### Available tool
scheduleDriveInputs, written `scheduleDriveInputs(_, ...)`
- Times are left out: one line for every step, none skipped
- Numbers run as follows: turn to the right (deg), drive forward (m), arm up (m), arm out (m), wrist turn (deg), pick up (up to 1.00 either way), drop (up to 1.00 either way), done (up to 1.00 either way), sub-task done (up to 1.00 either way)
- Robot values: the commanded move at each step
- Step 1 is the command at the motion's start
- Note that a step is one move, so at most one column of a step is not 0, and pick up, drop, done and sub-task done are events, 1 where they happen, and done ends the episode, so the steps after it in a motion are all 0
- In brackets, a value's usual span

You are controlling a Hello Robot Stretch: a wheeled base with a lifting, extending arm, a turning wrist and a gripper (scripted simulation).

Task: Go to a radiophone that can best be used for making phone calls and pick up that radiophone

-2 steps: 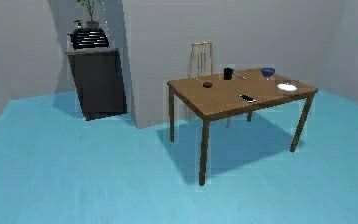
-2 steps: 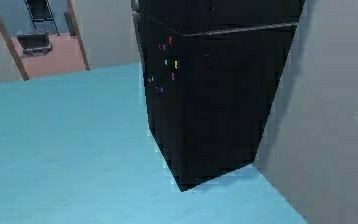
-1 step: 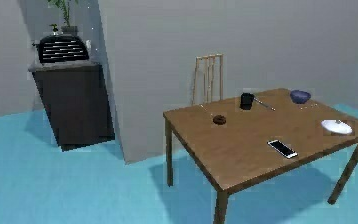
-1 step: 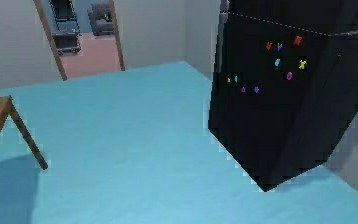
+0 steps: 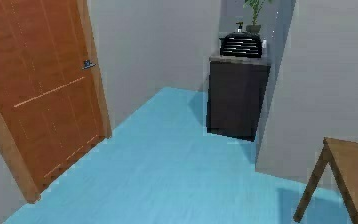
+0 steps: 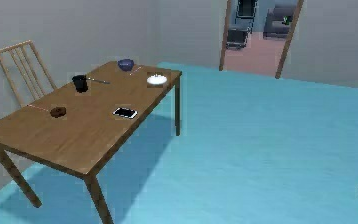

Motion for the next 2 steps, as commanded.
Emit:
scheduleDriveInputs(-12.0,0.00,0.00,0.00,0.0,0.00,0.00,0.00,0.00)
scheduleDriveInputs(45.0,0.00,0.00,0.00,0.0,0.00,0.00,0.00,0.00)
